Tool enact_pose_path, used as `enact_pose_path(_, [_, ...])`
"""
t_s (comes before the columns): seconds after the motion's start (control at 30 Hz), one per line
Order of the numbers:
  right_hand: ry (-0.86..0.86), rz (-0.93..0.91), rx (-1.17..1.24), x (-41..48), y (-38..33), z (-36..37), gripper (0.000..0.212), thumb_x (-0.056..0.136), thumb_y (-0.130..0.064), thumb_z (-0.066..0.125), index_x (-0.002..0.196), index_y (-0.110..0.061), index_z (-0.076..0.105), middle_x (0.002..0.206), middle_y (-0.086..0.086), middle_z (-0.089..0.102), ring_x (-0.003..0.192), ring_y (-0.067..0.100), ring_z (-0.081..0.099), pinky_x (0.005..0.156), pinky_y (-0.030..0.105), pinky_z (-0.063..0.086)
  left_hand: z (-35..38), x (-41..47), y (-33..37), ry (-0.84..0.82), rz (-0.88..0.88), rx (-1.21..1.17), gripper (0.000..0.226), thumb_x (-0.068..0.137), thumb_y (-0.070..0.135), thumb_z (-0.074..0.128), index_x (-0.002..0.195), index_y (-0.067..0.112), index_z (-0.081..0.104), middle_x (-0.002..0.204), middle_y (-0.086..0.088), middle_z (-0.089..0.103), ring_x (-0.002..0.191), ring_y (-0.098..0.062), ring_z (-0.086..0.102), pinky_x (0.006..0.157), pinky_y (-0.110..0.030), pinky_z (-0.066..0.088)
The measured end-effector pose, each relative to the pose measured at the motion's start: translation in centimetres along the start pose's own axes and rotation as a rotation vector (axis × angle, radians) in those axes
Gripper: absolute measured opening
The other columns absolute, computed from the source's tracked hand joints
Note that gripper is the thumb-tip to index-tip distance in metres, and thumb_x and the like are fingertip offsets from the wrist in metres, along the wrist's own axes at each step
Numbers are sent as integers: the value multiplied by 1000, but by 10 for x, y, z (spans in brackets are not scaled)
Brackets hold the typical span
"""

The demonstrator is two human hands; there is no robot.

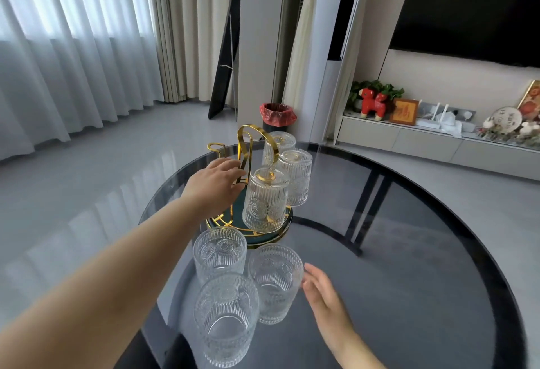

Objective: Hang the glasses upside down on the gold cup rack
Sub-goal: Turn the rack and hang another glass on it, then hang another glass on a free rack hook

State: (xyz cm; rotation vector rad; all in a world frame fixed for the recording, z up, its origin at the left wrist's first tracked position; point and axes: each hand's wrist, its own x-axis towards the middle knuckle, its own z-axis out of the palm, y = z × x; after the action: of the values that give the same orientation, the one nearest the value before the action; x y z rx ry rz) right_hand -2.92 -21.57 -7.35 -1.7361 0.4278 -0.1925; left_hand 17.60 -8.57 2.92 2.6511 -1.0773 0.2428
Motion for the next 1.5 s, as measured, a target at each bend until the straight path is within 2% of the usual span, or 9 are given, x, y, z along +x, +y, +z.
enact_pose_path(0.07, [-61,3,-73,-5,9,5,98,39,-79,58,121,-30,36,119,-11,54,115,2,45,91,21,33,-2,-2,3,-12,-11,2,37,93,32,37,129,23,40,146,1,33,137,-19,19,109,-41,25])
enact_pose_path(0.17, [-75,15,-196,-4,10,9,80,50,-52,66,122,-40,32,121,-18,48,118,1,37,94,24,29,-4,-2,5,-23,-16,0,37,93,31,37,129,22,40,146,0,33,137,-20,19,109,-42,25])
enact_pose_path(0.33, [50,-59,-588,2,16,19,89,49,-56,65,126,-34,26,129,-9,40,124,15,27,104,29,27,-3,-2,4,-17,-20,-13,34,93,24,38,127,23,42,146,0,33,137,-19,18,108,-42,27])
enact_pose_path(0.43, [107,-53,-548,7,13,26,101,43,-59,68,129,-30,23,131,-8,40,122,15,28,103,29,26,-3,-2,3,-26,-11,1,34,92,26,41,126,23,43,146,0,33,137,-20,18,108,-42,27])
enact_pose_path(0.57, [82,-64,-535,15,11,28,85,47,-57,69,120,-32,33,121,-10,45,118,14,30,99,25,27,-3,-1,3,-19,-7,-11,34,91,26,42,125,23,44,145,0,34,137,-20,19,108,-43,26])
enact_pose_path(0.93, [17,13,-128,4,-5,-4,53,48,-27,75,88,-36,42,97,-14,58,86,-5,55,59,8,44,0,-1,1,5,-1,-32,37,89,20,44,126,23,44,145,-1,34,137,-21,18,110,-43,24])
enact_pose_path(1.17, [57,-125,-19,7,-68,-43,62,35,-45,65,94,-33,49,100,-13,60,83,-13,58,60,8,46,3,-2,-2,36,22,-55,38,89,18,43,126,24,43,145,1,34,137,-19,18,111,-41,21])
enact_pose_path(1.33, [21,-198,30,40,-132,-52,66,47,-35,76,107,-23,51,112,1,62,104,17,58,88,39,49,6,-1,-3,62,44,-32,42,89,20,41,131,26,37,148,2,29,139,-15,13,114,-33,-2])
enact_pose_path(1.5, [104,-245,17,82,-190,-59,65,65,-26,71,121,-12,41,116,5,57,97,16,59,74,30,51,9,0,-6,103,64,-65,43,88,19,41,131,27,36,148,3,29,139,-14,13,113,-31,-4])
